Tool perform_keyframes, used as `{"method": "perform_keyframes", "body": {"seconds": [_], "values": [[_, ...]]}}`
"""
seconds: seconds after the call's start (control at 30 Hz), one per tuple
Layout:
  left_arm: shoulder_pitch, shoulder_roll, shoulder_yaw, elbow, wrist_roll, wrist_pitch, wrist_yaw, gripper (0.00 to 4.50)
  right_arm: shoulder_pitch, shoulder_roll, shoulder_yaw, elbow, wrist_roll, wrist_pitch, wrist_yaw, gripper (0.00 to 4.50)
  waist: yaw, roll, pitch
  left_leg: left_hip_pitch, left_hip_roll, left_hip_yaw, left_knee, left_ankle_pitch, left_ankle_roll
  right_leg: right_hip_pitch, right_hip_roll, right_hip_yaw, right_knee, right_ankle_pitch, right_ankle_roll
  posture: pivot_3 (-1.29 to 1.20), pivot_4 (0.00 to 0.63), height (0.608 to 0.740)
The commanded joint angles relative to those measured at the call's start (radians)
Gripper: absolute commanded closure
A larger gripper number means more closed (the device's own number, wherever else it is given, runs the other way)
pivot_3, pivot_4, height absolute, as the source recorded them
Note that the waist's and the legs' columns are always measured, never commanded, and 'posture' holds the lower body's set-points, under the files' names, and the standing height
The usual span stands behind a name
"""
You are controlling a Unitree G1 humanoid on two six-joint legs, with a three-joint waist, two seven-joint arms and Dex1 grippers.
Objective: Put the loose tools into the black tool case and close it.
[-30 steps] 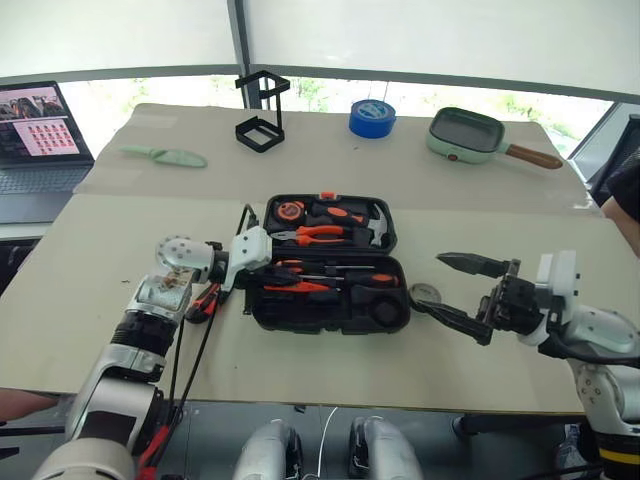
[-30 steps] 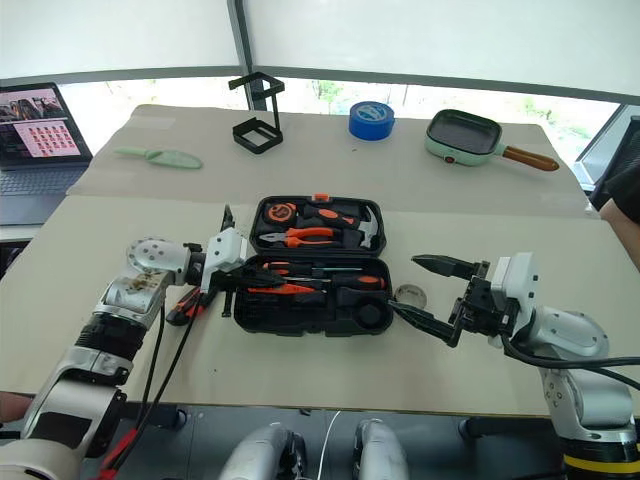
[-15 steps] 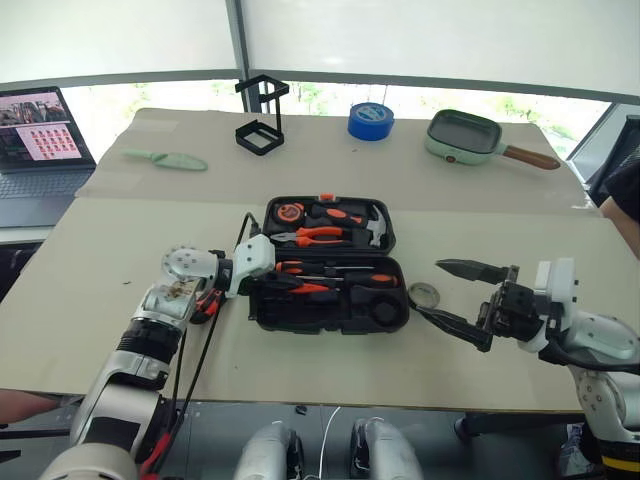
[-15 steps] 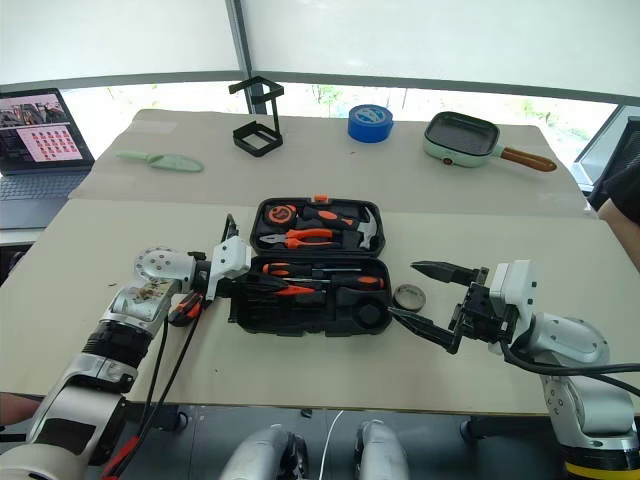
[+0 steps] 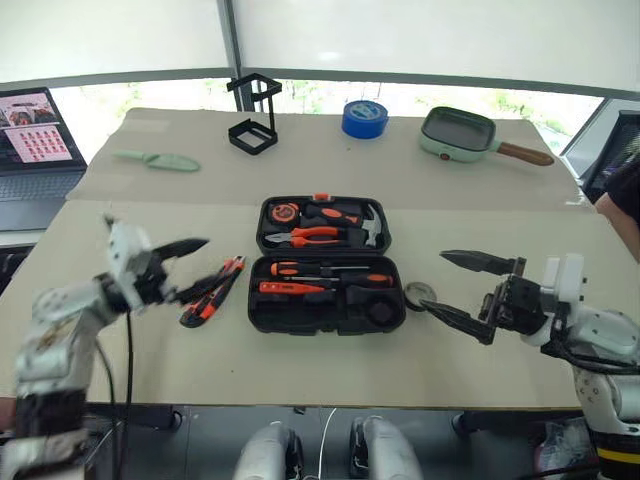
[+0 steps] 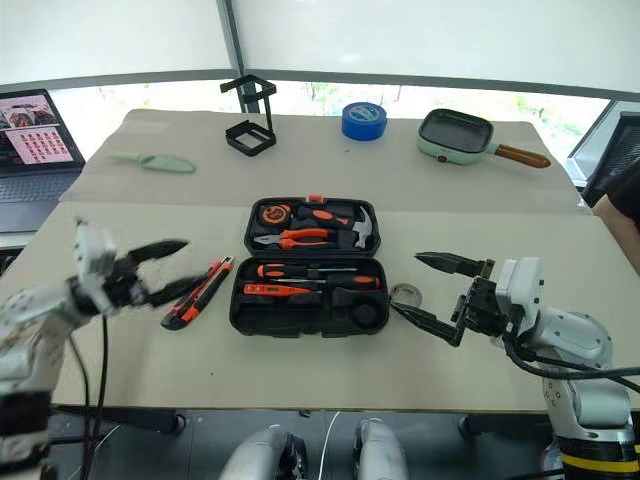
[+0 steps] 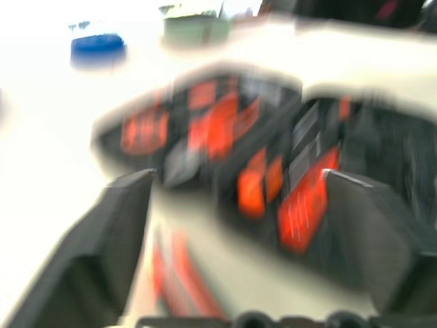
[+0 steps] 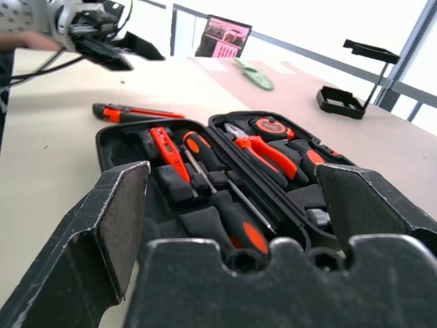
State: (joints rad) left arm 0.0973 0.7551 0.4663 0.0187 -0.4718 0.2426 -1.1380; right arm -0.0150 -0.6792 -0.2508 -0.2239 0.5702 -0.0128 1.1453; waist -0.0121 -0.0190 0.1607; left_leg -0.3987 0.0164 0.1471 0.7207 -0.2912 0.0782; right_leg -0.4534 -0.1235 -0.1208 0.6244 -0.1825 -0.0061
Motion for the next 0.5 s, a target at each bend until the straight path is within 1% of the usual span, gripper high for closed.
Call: {"method": "perform_keyframes", "body": {"seconds": [0.03, 0.07, 0.1, 0.13, 0.17, 0.27, 0.33, 0.4, 0.47, 0.5], "values": [[0.14, 0.018, 0.163, -0.044, -0.007, -0.039, 0.017, 0.08, 0.004, 0.01, 0.001, 0.031, -0.025, -0.094, 0.049, 0.0, 0.006, 0.0, 0.001, 0.0, 0.0, 0.0, 0.0, 0.0, 0.0, 0.0, 0.0, -0.001, 0.0, -0.001, 0.002, 0.0, 0.15, 0.74], [0.176, 0.018, 0.191, -0.043, -0.008, -0.039, 0.027, 0.08, 0.006, 0.012, 0.012, 0.043, -0.031, -0.107, 0.062, 0.0, 0.014, 0.0, 0.001, -0.001, 0.0, 0.0, 0.0, 0.0, 0.0, -0.001, -0.003, -0.001, 0.0, -0.002, 0.003, 0.0, 0.15, 0.74], [0.206, 0.017, 0.215, -0.037, -0.005, -0.045, 0.036, 0.08, 0.009, 0.013, 0.024, 0.055, -0.036, -0.118, 0.079, 0.0, 0.02, 0.0, 0.001, -0.001, 0.0, -0.001, 0.0, -0.004, -0.008, -0.002, -0.006, -0.001, 0.0, -0.003, 0.002, 0.0, 0.15, 0.74], [0.231, 0.015, 0.235, -0.027, -0.001, -0.053, 0.044, 0.08, 0.012, 0.012, 0.036, 0.066, -0.041, -0.125, 0.094, 0.0, 0.026, 0.0, 0.001, 0.001, 0.0, -0.002, 0.0, -0.005, -0.009, -0.003, -0.007, -0.001, -0.001, -0.003, 0.002, 0.0, 0.15, 0.74], [0.262, 0.011, 0.26, -0.019, 0.005, -0.069, 0.048, 0.08, 0.012, 0.013, 0.046, 0.079, -0.044, -0.131, 0.107, 0.0, 0.03, 0.0, 0.001, 0.002, 0.0, -0.002, 0.0, -0.006, -0.01, -0.002, -0.008, -0.001, -0.001, -0.006, -0.003, 0.0, 0.15, 0.74], [0.309, -0.002, 0.298, -0.035, 0.001, -0.101, 0.059, 0.08, -0.004, 0.023, 0.056, 0.108, -0.041, -0.134, 0.108, 0.0, 0.034, 0.0, 0.001, 0.002, -0.001, -0.003, 0.0, -0.008, -0.007, -0.002, -0.008, 0.0, -0.001, -0.006, -0.003, 0.0, 0.15, 0.74], [0.312, -0.006, 0.288, -0.071, -0.013, -0.108, 0.063, 0.08, -0.021, 0.03, 0.062, 0.123, -0.041, -0.134, 0.103, 0.0, 0.034, 0.0, 0.001, 0.002, -0.001, -0.003, 0.0, -0.007, -0.008, -0.002, -0.008, 0.0, -0.001, -0.006, -0.003, 0.0, 0.15, 0.74], [0.29, -0.005, 0.249, -0.118, -0.036, -0.094, 0.059, 0.08, -0.032, 0.034, 0.069, 0.133, -0.042, -0.136, 0.106, 0.0, 0.035, 0.0, 0.001, 0.002, 0.0, -0.003, 0.0, -0.006, -0.009, -0.002, -0.008, 0.0, -0.001, -0.005, -0.003, 0.0, 0.15, 0.74], [0.237, 0.001, 0.199, -0.169, -0.065, -0.062, 0.063, 0.08, -0.041, 0.034, 0.073, 0.137, -0.04, -0.133, 0.109, 0.0, 0.038, 0.0, 0.001, 0.002, -0.001, -0.003, -0.001, -0.006, -0.01, -0.002, -0.008, -0.001, -0.001, -0.005, -0.003, 0.0, 0.15, 0.74], [0.211, 0.004, 0.177, -0.189, -0.079, -0.047, 0.065, 0.08, -0.045, 0.035, 0.074, 0.137, -0.039, -0.13, 0.109, 0.0, 0.039, 0.0, 0.001, 0.002, -0.001, -0.003, -0.001, -0.006, -0.01, -0.001, -0.008, -0.001, -0.001, -0.001, -0.007, 0.0, 0.15, 0.74]]}}
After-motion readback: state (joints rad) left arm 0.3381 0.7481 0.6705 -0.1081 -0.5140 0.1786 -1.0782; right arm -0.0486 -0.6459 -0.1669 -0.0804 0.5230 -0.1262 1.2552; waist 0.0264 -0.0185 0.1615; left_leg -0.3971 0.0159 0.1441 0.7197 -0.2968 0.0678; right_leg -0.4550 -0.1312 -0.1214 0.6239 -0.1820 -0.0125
